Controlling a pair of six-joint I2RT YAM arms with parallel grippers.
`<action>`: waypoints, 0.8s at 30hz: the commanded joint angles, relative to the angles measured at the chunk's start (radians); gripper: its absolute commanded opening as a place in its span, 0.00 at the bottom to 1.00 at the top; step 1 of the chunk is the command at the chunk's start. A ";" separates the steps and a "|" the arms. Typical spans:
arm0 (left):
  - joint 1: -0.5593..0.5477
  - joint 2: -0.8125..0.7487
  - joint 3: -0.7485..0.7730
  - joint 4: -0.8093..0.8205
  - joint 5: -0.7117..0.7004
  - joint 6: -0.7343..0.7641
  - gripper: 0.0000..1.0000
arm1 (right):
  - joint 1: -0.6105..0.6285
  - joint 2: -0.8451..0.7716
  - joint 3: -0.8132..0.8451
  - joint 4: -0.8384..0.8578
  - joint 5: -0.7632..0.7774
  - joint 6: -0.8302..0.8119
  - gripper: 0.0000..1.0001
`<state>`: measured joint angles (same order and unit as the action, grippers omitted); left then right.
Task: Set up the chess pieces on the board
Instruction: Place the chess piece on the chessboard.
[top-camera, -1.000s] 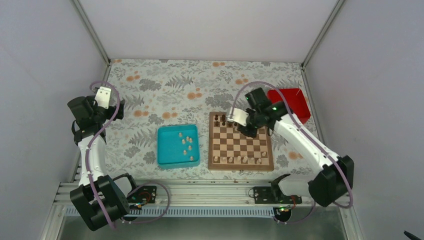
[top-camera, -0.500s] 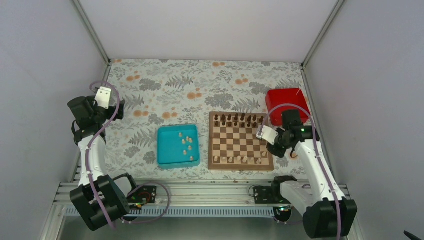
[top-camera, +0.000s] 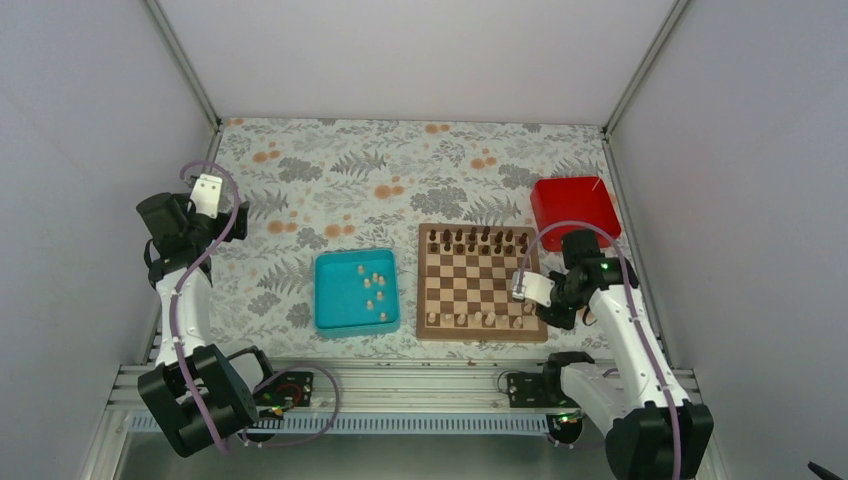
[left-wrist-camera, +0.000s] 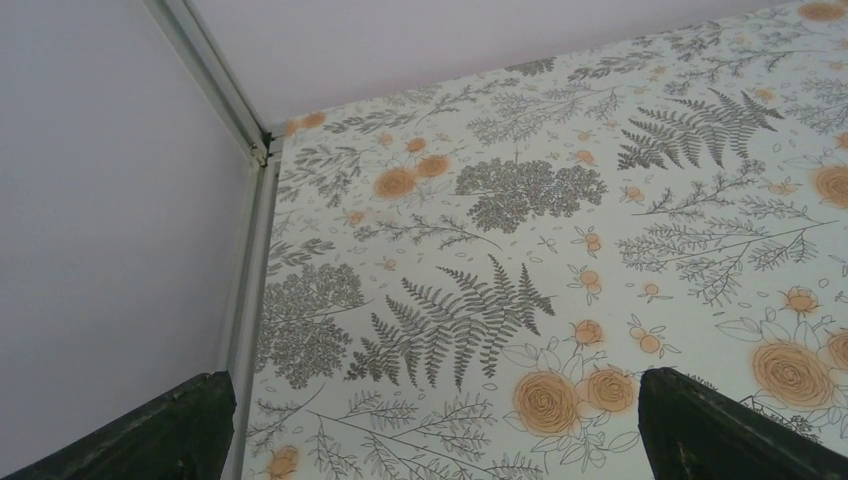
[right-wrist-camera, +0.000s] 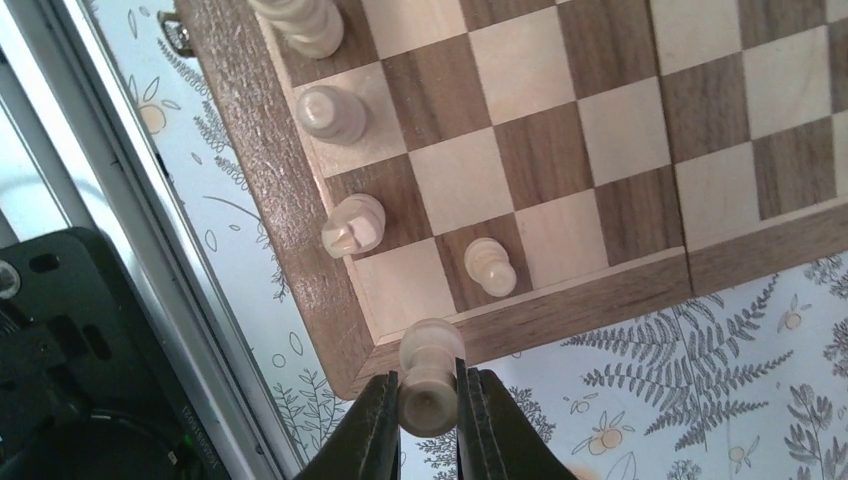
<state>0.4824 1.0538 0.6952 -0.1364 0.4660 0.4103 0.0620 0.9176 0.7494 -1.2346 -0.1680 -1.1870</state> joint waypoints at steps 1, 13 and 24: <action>0.008 -0.002 0.017 0.015 -0.016 0.006 1.00 | -0.011 0.014 -0.034 -0.013 0.010 -0.114 0.07; 0.008 0.001 0.017 0.014 -0.045 0.010 1.00 | -0.010 0.071 -0.083 0.059 0.020 -0.191 0.06; 0.008 0.014 0.018 0.017 -0.037 0.013 1.00 | -0.009 0.115 -0.066 0.063 -0.060 -0.188 0.06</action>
<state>0.4828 1.0626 0.6952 -0.1364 0.4210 0.4110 0.0620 1.0248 0.6613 -1.1740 -0.1780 -1.3575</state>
